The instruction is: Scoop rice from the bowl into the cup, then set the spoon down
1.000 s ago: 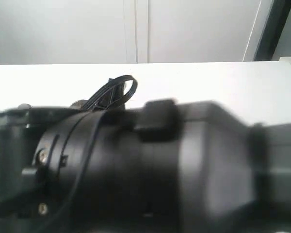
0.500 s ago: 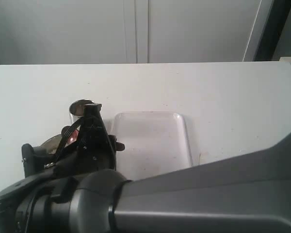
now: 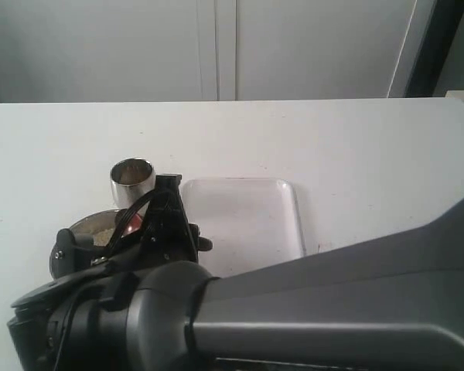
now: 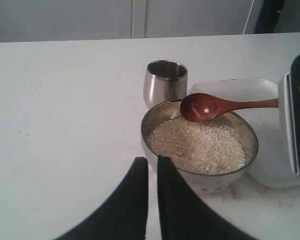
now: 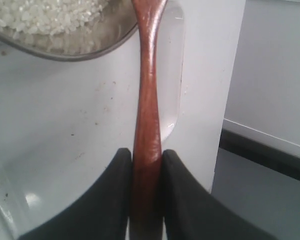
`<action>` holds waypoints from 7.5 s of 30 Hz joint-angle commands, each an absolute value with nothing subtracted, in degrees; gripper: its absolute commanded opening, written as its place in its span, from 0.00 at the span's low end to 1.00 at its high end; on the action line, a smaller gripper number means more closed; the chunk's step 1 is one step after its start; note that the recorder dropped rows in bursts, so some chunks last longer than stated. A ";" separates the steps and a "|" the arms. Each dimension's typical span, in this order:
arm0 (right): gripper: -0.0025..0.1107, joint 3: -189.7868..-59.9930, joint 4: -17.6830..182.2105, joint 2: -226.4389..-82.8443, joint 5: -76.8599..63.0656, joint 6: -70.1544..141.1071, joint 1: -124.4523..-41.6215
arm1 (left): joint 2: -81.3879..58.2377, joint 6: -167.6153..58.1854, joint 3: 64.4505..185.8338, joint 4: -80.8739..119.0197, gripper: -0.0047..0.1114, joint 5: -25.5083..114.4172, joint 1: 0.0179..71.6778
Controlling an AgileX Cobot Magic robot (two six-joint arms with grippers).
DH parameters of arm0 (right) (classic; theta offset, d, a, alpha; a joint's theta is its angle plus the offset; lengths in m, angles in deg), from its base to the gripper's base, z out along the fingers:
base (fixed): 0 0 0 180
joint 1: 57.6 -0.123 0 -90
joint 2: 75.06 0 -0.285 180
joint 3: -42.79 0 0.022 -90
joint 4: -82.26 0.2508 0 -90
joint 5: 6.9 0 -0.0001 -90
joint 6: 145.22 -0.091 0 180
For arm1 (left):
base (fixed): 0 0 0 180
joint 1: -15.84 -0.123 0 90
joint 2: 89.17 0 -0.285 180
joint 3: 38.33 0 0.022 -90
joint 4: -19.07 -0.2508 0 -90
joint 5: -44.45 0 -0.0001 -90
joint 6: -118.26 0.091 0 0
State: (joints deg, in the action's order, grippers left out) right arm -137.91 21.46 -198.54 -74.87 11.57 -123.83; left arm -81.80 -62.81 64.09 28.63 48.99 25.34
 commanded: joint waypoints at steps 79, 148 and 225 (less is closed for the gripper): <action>0.02 -149.58 73.68 -192.15 -71.35 32.41 -107.82 | -81.39 -62.79 64.45 29.20 0.16 48.83 25.66; 0.02 -167.51 74.43 -200.28 -70.05 37.59 -96.93 | -81.39 -62.79 64.45 29.20 0.16 48.83 25.66; 0.02 -167.25 49.89 -202.41 -76.06 39.13 -103.29 | -81.39 -62.79 64.45 29.20 0.16 48.83 25.66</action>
